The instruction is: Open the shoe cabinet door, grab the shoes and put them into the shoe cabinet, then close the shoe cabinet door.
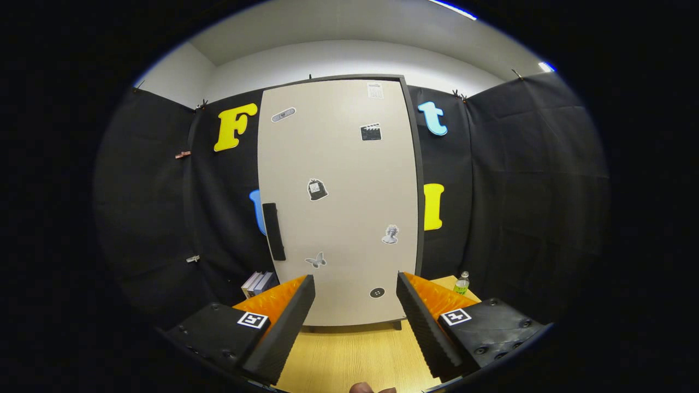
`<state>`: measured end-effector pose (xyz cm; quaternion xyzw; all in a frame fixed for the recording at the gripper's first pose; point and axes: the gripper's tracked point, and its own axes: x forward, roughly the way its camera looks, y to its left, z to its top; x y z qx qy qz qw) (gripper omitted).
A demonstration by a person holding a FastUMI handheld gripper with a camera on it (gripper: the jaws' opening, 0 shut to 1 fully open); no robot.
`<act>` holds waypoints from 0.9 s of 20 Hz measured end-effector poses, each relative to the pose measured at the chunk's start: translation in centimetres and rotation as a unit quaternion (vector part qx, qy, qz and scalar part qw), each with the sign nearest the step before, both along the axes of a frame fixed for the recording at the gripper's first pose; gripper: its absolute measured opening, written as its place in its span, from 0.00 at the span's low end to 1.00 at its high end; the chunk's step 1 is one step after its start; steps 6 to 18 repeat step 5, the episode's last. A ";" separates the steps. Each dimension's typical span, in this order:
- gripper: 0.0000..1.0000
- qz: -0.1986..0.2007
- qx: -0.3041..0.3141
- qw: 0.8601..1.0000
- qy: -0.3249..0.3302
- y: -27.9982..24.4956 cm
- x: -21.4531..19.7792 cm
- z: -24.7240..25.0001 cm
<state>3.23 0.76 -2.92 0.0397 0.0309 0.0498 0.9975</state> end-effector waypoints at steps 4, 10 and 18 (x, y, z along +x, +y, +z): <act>0.99 0.002 -0.007 1.000 0.000 0.0 0.1 -0.2; 0.99 0.004 -0.008 1.000 0.001 0.1 0.1 -0.3; 0.99 0.004 -0.008 1.000 0.001 0.1 0.1 -0.3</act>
